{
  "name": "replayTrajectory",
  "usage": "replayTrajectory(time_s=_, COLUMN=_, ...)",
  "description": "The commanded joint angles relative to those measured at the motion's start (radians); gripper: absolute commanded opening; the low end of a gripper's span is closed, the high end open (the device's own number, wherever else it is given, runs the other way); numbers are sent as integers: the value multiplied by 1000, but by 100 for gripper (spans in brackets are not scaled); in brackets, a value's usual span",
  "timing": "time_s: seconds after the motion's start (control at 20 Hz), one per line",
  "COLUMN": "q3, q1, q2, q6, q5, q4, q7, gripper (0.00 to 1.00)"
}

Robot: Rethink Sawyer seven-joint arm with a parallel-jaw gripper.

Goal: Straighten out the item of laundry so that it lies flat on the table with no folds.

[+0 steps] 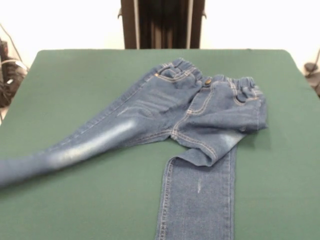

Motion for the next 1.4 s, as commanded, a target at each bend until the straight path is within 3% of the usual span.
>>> replayTrajectory(time_s=0.05, q3=162, q1=24, q2=-35, q6=1, q5=-1, q4=155, q7=-353, gripper=100)
replayTrajectory(time_s=0.6, q3=138, q1=48, q2=-33, q6=21, q5=-2, q4=148, q7=-294, gripper=100)
replayTrajectory(time_s=1.05, q3=107, q1=114, q2=-15, q6=50, q5=-5, q4=102, q7=-199, gripper=100)
replayTrajectory(time_s=1.4, q3=111, q1=174, q2=-30, q6=118, q5=-10, q4=84, q7=-242, gripper=100)
